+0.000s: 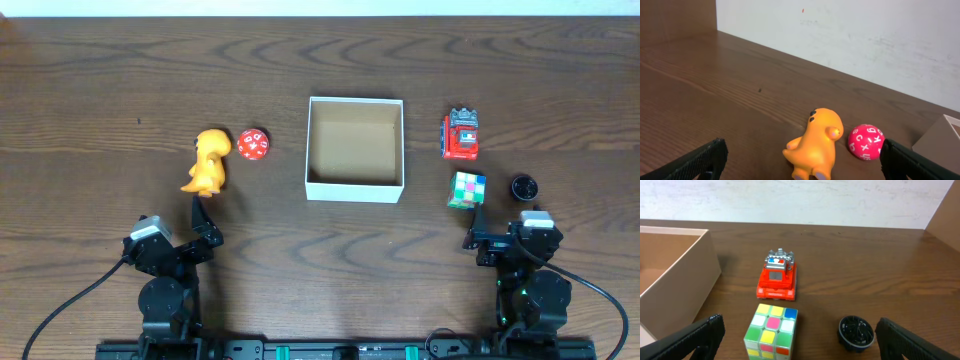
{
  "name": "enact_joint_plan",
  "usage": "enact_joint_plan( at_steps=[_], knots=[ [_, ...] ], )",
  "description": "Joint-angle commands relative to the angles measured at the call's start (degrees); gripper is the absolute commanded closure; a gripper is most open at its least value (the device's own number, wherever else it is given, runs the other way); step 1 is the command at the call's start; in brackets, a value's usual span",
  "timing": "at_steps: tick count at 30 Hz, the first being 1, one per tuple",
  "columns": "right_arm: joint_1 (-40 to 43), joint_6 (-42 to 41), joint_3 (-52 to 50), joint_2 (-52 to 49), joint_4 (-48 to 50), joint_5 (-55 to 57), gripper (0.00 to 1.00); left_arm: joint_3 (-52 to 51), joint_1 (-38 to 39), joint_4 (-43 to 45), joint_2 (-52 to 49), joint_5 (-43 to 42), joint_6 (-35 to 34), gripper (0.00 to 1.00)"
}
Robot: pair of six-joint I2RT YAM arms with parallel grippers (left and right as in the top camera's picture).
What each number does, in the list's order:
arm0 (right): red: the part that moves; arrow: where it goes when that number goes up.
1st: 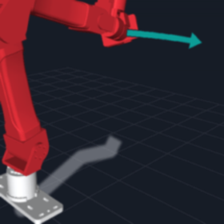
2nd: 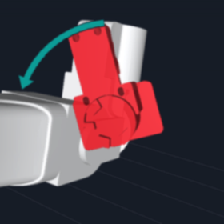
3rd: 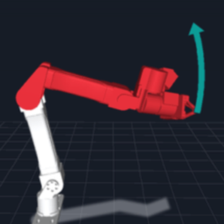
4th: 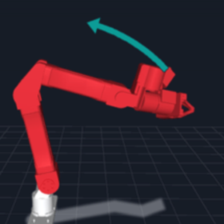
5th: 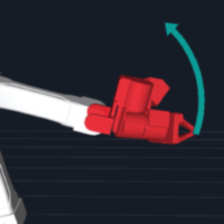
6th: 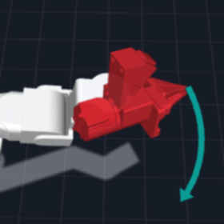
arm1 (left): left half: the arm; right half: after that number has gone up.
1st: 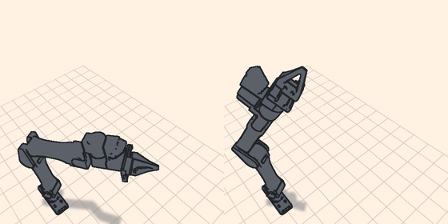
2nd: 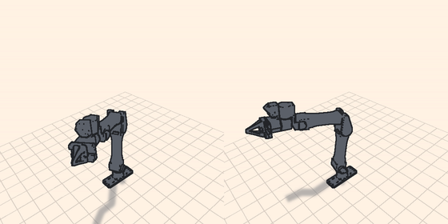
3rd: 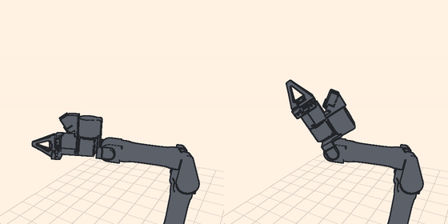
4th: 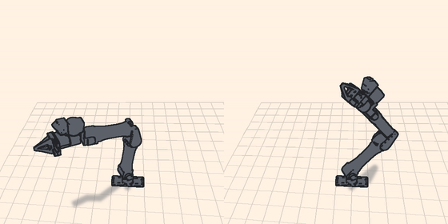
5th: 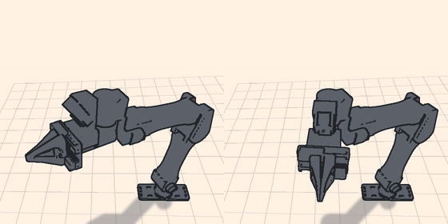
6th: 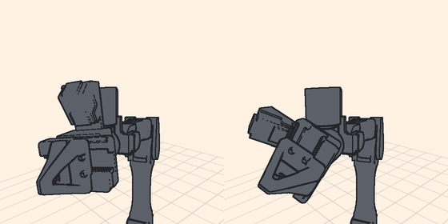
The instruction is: Pack container
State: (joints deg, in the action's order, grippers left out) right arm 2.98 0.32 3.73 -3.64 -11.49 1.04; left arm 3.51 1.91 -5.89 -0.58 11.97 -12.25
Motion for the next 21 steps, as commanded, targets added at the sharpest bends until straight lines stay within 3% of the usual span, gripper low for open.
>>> enact_joint_plan(
  at_steps=[1, 21],
  knots=[
    [-0.37, 0.61, -0.37, -0.13, 0.22, 0.42, 0.01, -1.68, -0.28, -0.63, 0.35, 0.00, -0.35, 0.02],
    [-0.37, -2.75, 0.22, -0.13, 1.64, -3.89, 0.01, -1.68, -0.28, -0.63, 0.35, 0.00, -0.35, 0.02]
  ],
)
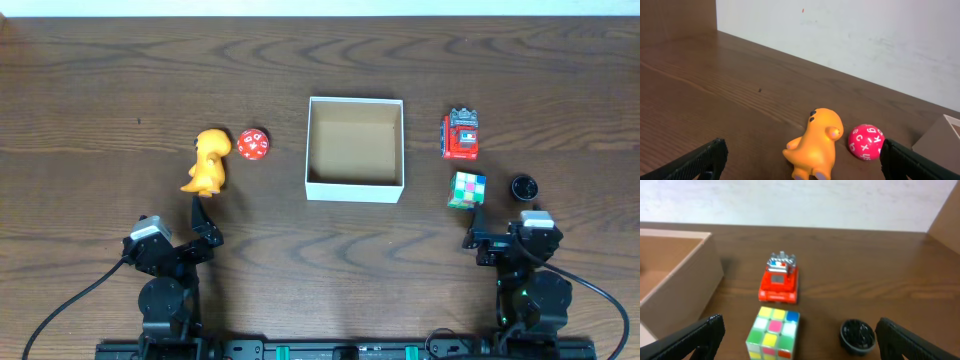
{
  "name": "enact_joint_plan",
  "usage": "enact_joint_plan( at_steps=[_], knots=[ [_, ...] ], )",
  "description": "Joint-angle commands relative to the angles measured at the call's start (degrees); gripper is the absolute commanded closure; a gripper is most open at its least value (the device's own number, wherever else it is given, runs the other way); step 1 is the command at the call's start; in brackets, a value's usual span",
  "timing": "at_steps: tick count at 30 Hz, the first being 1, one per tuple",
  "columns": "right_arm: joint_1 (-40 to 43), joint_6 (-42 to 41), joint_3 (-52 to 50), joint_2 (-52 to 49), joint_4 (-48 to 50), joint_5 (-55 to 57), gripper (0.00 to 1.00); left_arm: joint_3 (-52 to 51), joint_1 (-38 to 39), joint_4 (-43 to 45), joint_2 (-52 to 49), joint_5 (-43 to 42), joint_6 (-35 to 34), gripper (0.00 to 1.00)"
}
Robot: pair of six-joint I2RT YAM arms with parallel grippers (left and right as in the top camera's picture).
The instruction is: Pack container
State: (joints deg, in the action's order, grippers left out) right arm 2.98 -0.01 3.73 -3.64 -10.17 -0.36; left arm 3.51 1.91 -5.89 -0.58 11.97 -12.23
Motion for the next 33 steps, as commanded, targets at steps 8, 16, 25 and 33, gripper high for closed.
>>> enact_joint_plan(
  at_steps=[8, 16, 25, 33],
  knots=[
    [-0.39, -3.58, 11.89, -8.90, -2.34, -3.10, 0.01, -1.68, -0.28, -0.63, 0.35, 0.00, -0.37, 0.02],
    [-0.39, -3.58, 39.69, -38.86, -13.05, -6.38, 0.01, -1.68, -0.28, -0.63, 0.35, 0.00, -0.37, 0.02],
    [-0.81, -1.88, 77.16, -74.95, -41.24, -9.29, 0.01, -1.68, -0.28, -0.63, 0.35, 0.00, -0.37, 0.02],
    [-0.70, -0.11, 81.66, -87.95, -40.89, -9.33, 0.01, -1.68, -0.28, -0.63, 0.35, 0.02, -0.37, 0.02]
  ],
)
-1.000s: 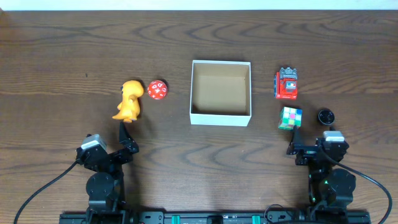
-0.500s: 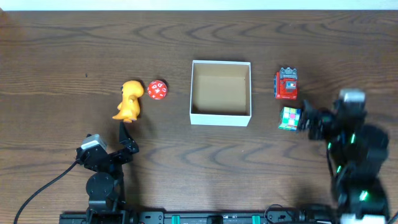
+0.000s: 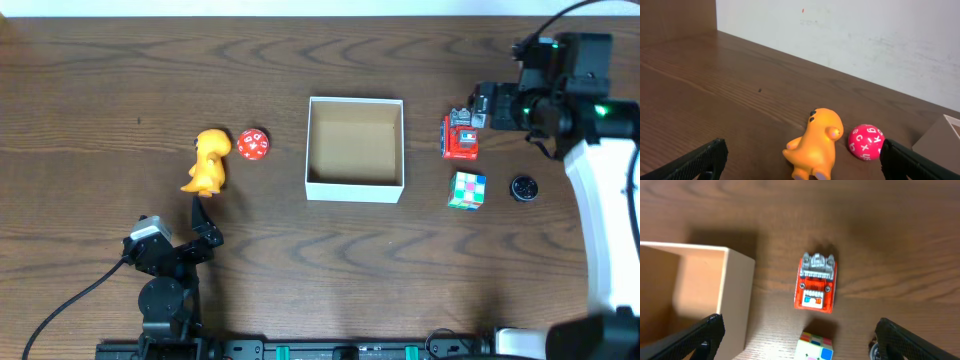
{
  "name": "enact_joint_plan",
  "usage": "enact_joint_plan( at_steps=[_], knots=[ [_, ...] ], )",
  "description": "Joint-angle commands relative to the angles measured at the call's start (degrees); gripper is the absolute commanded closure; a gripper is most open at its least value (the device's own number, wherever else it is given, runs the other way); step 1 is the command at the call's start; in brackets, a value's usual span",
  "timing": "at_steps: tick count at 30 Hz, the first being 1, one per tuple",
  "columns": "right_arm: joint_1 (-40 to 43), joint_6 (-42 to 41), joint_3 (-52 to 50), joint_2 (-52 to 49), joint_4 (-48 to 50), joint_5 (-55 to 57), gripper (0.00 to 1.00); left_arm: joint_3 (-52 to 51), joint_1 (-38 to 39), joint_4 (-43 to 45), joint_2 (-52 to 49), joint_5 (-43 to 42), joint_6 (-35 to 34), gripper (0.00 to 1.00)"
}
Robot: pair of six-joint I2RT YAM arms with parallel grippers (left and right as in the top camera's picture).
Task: Pack container
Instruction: 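Reach the right gripper to the red toy car and grasp it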
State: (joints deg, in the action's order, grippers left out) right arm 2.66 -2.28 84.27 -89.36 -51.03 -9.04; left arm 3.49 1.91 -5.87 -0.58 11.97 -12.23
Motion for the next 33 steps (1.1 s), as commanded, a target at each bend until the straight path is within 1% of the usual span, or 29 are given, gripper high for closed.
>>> enact_joint_plan(
  at_steps=[1, 6, 13, 18, 24, 33],
  knots=[
    [-0.37, 3.37, 1.11, -3.13, 0.04, -0.76, 0.01, -1.66, -0.28, -0.66, 0.35, 0.00, -0.37, 0.02],
    [-1.77, 9.90, 1.11, -7.69, 0.37, 0.85, 0.01, -1.66, -0.28, -0.66, 0.35, 0.00, -0.37, 0.02],
    [-4.15, 9.62, 1.11, -13.64, 1.42, 6.88, 0.01, -1.66, -0.28, -0.66, 0.35, 0.00, -0.35, 0.02],
    [-4.17, 8.72, 1.11, -17.94, 2.47, 10.40, 0.01, -1.66, -0.28, -0.66, 0.35, 0.00, -0.37, 0.02],
    [-4.15, 7.02, 1.11, -22.32, 3.98, 10.78, 0.01, -1.66, -0.28, -0.66, 0.35, 0.00, -0.37, 0.02],
    [-4.17, 7.02, 1.11, -26.80, 5.64, 10.75, 0.01, -1.66, -0.28, -0.66, 0.35, 0.00, -0.37, 0.02]
  ],
)
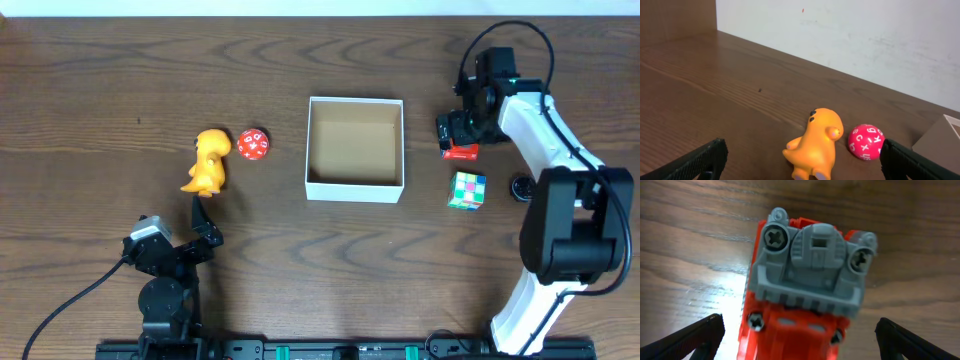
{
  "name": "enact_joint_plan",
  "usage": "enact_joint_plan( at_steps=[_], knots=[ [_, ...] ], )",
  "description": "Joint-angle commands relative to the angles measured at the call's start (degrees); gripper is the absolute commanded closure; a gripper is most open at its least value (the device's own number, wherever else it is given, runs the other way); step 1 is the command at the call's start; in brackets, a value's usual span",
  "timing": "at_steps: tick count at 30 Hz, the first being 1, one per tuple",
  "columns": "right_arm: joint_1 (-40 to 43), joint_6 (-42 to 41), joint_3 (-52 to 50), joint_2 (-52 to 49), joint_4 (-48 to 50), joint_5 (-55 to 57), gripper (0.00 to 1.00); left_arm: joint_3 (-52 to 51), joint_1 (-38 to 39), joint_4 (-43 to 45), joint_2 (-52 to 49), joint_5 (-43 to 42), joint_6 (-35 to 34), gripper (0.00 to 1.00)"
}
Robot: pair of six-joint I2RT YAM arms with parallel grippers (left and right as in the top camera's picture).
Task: Pack container
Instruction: 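Reach the right gripper to the red toy car and grasp it, then lift the red car and carry it left into the white box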
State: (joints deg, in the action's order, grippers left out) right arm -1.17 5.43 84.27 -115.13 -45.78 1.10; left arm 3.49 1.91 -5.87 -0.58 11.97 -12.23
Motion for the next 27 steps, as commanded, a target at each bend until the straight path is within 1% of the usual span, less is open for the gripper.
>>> enact_joint_plan(
  at_steps=[1, 10, 12, 18, 20, 25, 27],
  knots=[
    [-0.35, -1.33, 1.11, -1.25, 0.61, 0.66, 0.01, -1.66, -0.28, -0.66, 0.35, 0.00, -0.37, 0.02],
    [-0.13, -5.40, 1.11, -2.95, 2.16, 1.05, 0.02, -1.66, -0.28, -0.66, 0.35, 0.00, -0.37, 0.02],
    [-0.13, -5.70, 1.11, -2.95, 2.32, 1.05, 0.06, -1.66, -0.28, -0.66, 0.35, 0.00, -0.37, 0.02],
    [-0.13, -5.81, 1.11, -2.84, 1.99, 1.18, 0.26, -1.66, -0.28, -0.66, 0.35, 0.00, -0.37, 0.02],
    [-0.13, -5.81, 1.14, -2.80, 1.81, 1.77, 0.30, -1.66, -0.28, -0.66, 0.35, 0.00, -0.37, 0.02],
    [-0.15, -5.79, 1.14, -2.73, 1.42, 3.08, 0.37, -1.66, -0.28, -0.66, 0.35, 0.02, -0.37, 0.02],
    [-0.13, -5.77, 1.18, -2.60, 1.16, 3.45, 0.42, -1.66, -0.28, -0.66, 0.35, 0.00, -0.37, 0.02]
  ],
)
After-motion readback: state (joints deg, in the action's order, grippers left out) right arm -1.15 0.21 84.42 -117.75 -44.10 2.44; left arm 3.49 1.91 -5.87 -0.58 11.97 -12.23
